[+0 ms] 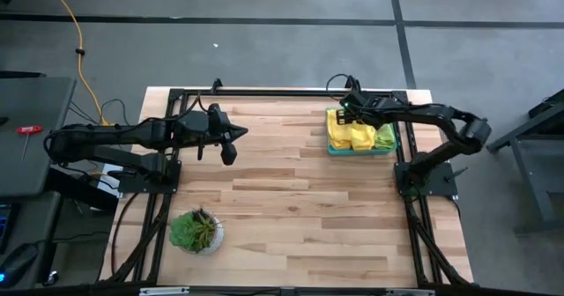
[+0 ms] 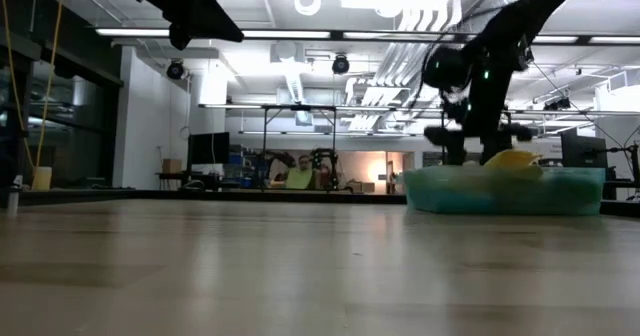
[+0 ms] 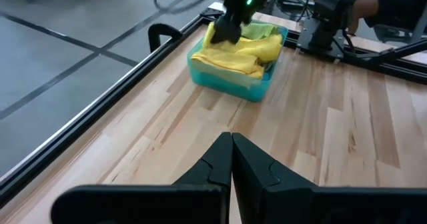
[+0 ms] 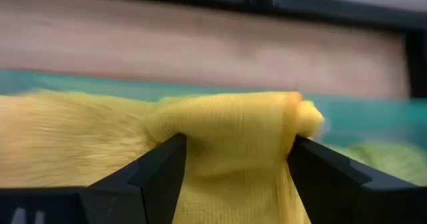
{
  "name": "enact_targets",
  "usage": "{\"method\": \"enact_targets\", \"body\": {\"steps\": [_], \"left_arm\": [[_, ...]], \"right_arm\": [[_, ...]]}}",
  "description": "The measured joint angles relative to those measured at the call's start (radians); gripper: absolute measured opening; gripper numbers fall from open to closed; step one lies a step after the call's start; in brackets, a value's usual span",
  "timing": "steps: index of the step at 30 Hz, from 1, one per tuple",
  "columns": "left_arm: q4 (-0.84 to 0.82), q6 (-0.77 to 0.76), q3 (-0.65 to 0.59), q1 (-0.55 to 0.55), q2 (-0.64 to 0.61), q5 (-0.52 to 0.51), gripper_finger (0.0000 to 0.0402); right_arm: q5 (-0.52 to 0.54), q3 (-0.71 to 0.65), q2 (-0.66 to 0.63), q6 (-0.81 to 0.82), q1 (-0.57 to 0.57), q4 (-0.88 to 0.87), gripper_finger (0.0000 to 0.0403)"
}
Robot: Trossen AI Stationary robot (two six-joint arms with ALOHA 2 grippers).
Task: Fold microfiber towels
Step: Put the yellow towel into the green bin, then return to Home Position
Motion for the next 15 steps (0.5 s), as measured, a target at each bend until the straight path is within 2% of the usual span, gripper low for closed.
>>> {"method": "enact_targets", "body": {"steps": [3, 7, 12, 15], "left_arm": [[0.0, 0.012, 0.0, 0.0, 0.0, -0.006, 0.0], [0.0, 0.026, 0.001, 0.0, 0.0, -0.006, 0.0], [0.001, 0.044, 0.046, 0.0, -0.015, -0.006, 0.0], [0.0, 0.098, 0.081, 0.0, -0.03, -0.006, 0.0]], "right_arm": [[-0.015, 0.025, -0.093, -0.08, 0.004, -0.053, 0.0247], [-0.105, 0.033, -0.253, -0.166, 0.044, -0.044, 0.0247], [-0.344, 0.034, -0.422, -0.275, 0.124, 0.112, 0.0247], [-0.432, 0.034, -0.478, -0.291, 0.183, 0.227, 0.0247]]}}
